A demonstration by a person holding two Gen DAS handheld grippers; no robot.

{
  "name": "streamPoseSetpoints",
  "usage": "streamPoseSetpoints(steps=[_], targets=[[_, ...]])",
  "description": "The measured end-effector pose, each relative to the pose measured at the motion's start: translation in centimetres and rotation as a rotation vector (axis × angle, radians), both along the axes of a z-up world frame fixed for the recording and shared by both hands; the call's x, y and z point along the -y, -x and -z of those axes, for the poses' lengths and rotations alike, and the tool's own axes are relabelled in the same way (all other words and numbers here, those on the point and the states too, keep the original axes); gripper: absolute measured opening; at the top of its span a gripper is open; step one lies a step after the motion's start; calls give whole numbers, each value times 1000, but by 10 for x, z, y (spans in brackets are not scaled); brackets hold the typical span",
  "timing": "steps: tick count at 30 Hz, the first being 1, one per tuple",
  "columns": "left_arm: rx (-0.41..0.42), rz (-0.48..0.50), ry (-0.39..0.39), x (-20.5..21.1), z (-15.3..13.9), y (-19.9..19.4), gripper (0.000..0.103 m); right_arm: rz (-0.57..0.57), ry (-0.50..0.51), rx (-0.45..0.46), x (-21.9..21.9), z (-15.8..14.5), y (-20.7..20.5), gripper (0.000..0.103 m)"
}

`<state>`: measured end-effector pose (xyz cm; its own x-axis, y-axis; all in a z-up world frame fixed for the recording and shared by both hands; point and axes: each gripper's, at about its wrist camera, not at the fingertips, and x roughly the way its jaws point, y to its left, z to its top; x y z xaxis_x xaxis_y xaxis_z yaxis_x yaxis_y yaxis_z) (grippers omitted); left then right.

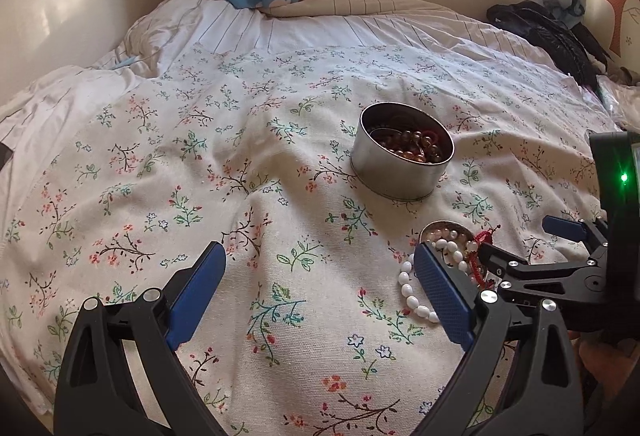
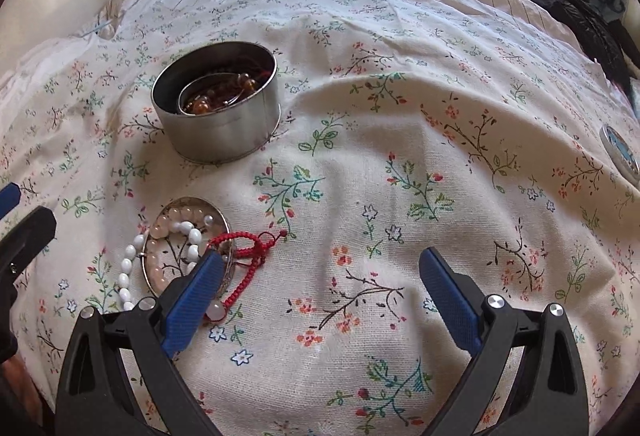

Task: Organize jewelry

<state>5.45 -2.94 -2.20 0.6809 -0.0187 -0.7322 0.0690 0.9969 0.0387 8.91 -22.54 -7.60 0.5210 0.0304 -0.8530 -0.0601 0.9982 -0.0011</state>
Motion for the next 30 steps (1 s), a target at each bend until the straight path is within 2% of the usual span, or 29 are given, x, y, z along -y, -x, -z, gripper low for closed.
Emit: streamPoseSetpoints(steps=[1,4,6,8,12,14,19,25,30], targets=[[-3,1,1,-1,0,-1,91,3,10,0,1,0,-2,96],[-8,6,-4,1,1,-2,91,23,-86,15,14,-5,-2,96],[-5,14,-8,2,2,-2,91,51,-98,39,22,-9,1,96],[-6,23,-18,6,3,-2,91,49,-104,3,21,-2,-3,96],[-9,43,-40,12,4,-3,91,-6,3,-64,3,15,-17,96],[-10,49,-47,14,5,-3,91,-10,49,-57,1,15,-21,96],[-8,51,-40,13,6,-6,91,92,136,-22,23,6,-10,96],[35,164,-41,38,5,-11,91,104,117,-42,33,7,-10,96],[9,270,-56,69,18,-30,89,100,102,-50,33,10,-12,96]])
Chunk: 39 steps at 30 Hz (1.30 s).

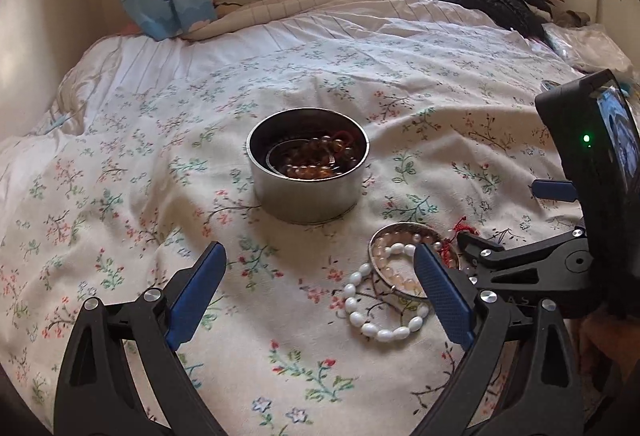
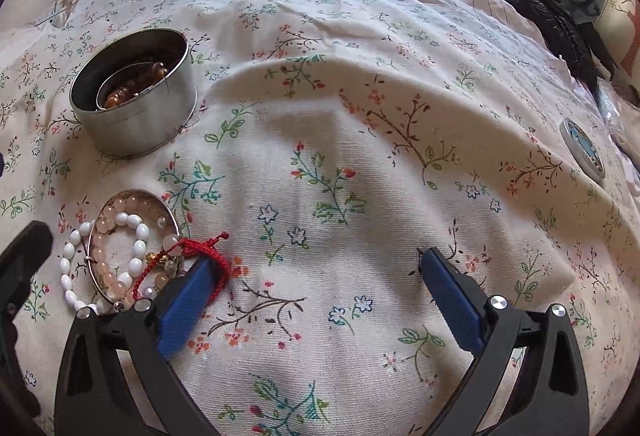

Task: Organize jewelry

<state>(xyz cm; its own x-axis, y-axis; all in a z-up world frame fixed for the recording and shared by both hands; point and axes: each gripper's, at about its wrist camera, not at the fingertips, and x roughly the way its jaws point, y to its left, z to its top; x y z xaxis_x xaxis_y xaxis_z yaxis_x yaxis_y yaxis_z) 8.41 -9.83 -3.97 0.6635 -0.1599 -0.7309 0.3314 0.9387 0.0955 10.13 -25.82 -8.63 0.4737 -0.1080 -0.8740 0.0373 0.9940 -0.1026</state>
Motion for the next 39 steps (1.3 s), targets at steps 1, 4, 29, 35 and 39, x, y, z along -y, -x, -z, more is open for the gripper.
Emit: streamPoseSetpoints(steps=[1,4,29,35,39], targets=[[-23,11,4,4,4,-6,82,2,-6,-1,0,1,1,96],[-156,-4,-3,9,26,-28,43,-2,-13,-1,-1,1,1,96],[-151,-90,71,-45,15,-21,19,-121,-95,46,-22,-12,17,96],[-192,-75,-47,-30,31,-31,8,-114,-124,0,-16,-5,18,96],[-172,-130,25,-48,21,-26,3,-66,-82,21,-8,-10,25,96]])
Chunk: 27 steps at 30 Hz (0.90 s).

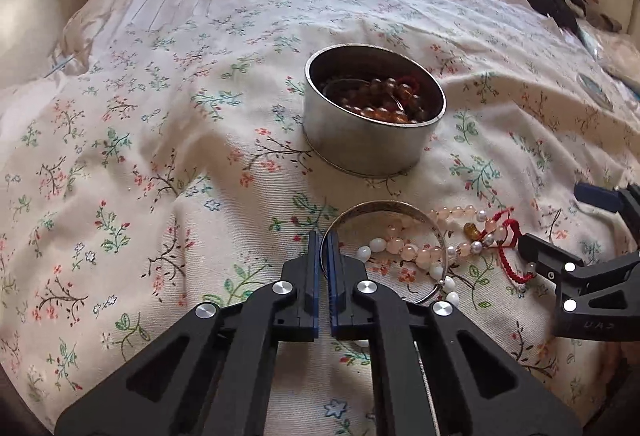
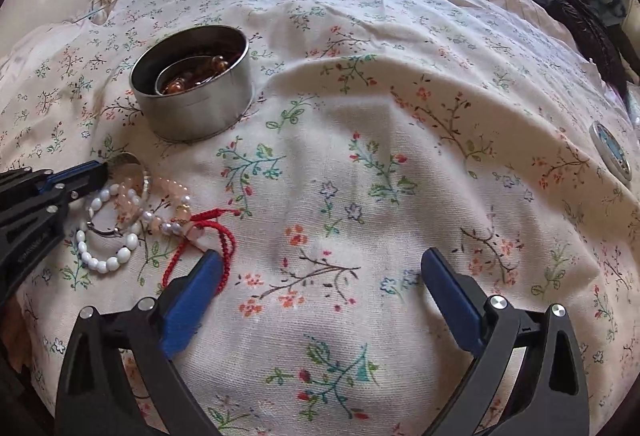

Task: Organize jewelry

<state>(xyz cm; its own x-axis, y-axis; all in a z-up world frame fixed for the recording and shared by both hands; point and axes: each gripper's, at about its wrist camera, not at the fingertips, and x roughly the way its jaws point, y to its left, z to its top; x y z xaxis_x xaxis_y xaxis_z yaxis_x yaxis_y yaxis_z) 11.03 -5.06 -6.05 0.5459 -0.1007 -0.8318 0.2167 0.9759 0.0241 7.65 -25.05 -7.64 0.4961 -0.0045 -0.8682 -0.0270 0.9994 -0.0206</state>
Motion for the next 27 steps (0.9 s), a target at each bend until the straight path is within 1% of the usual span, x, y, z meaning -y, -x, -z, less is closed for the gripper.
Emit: streamPoseSetpoints(steps=[2,3,5,7,8,11,13,15,17,18,19,20,22,23,24,27], targets=[[-2,-53,51,-16,-3,0,3,14,-43,23,8,-4,4,96],[-9,-74,83,-23,-3,-1,3,-2,-79,41,8,-8,6,96],[-20,-100,127,-33,-4,-1,3,-54,-135,66,1,-13,8,96],[-26,-99,163,-37,-3,-1,4,-118,-178,62,-10,-14,7,96],[-25,-98,167,-37,-4,0,3,-142,-187,46,-15,-11,5,96],[-29,-88,151,-35,-2,1,4,-182,-169,5,-28,-3,1,96],[-42,-82,146,-33,1,0,4,-187,-180,-12,-28,1,-1,96],[-32,-86,136,-32,-1,0,4,-183,-195,-19,-27,3,-2,94],[-15,-96,122,-32,-2,-2,5,-174,-212,-21,-24,4,-2,83],[-18,-94,113,-31,-1,-4,5,-167,-217,-22,-23,5,-3,72],[-30,-88,103,-29,3,-6,5,-162,-221,-21,-21,4,-2,58],[-44,-80,89,-27,6,-8,5,-160,-233,-22,-19,4,-2,49],[-60,-57,37,-19,13,-9,5,-158,-271,-28,-13,4,-2,18],[-50,-48,15,-16,12,-7,5,-155,-275,-23,-12,3,-1,16],[-44,-39,14,-15,10,-5,4,-152,-275,-15,-11,1,-1,13],[-15,-46,45,-19,1,1,4,-135,-306,17,-4,-7,1,11]])
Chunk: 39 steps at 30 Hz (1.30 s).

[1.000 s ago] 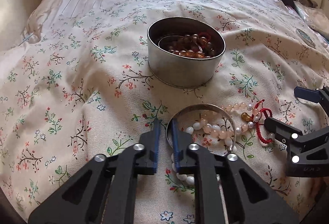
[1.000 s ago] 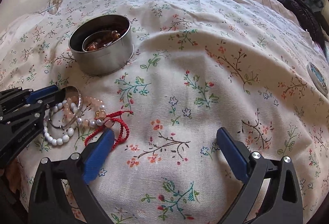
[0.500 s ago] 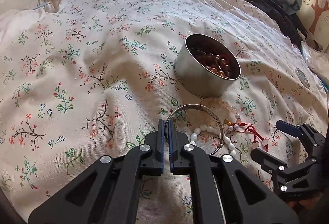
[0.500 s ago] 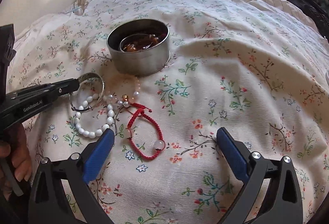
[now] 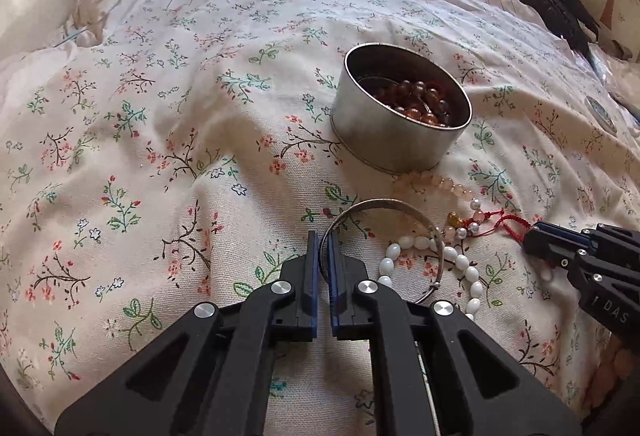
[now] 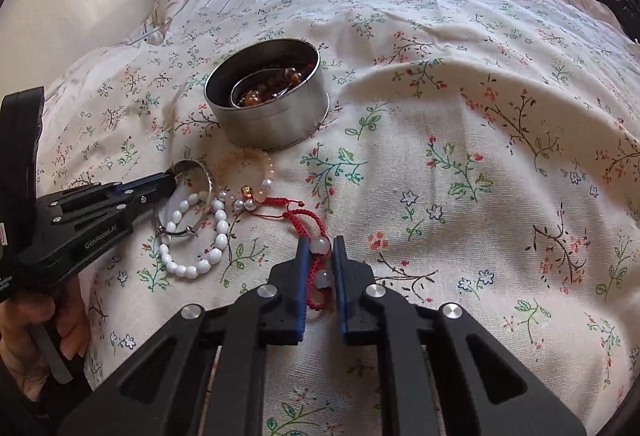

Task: Organize jewelry

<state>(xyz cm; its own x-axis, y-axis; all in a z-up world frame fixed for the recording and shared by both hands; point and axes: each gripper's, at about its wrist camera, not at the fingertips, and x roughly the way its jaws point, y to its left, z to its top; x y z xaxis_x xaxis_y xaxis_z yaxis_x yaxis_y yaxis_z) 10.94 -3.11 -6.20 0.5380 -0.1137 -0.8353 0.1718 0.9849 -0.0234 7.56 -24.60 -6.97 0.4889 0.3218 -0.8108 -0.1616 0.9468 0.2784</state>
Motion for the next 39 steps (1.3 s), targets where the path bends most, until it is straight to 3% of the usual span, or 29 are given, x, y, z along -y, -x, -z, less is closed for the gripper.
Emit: streamPoseSetpoints(steps=[5,11,16,17,19,20,22,24,32,33,35,36,39], targets=[[87,-36,95,-14,-23,12,4,64,-96,71,21,-16,8,11],[79,-42,112,-16,-22,11,4,63,-230,203,32,-43,21,11],[75,-31,107,-13,-20,11,4,-7,-476,353,44,-70,37,11],[72,-31,104,-13,-19,10,4,5,-476,352,46,-70,36,11],[62,-29,100,-12,-17,9,4,-26,-536,250,43,-55,26,11],[55,-28,97,-12,-15,9,4,-10,-472,219,38,-51,23,11],[52,-29,92,-11,-14,8,4,18,-213,182,20,-45,20,11],[49,-29,93,-11,-14,8,4,6,-274,138,20,-36,15,11],[51,-29,96,-11,-14,7,4,-8,-622,261,52,-53,27,11],[47,-28,93,-11,-13,7,4,25,-499,234,46,-49,25,11],[37,-22,83,-8,-12,6,4,55,-133,89,18,-27,10,11],[36,-19,82,-7,-11,6,4,35,-165,60,15,-23,6,11],[40,-15,80,-6,-12,8,4,-9,-471,194,33,-47,21,11]])
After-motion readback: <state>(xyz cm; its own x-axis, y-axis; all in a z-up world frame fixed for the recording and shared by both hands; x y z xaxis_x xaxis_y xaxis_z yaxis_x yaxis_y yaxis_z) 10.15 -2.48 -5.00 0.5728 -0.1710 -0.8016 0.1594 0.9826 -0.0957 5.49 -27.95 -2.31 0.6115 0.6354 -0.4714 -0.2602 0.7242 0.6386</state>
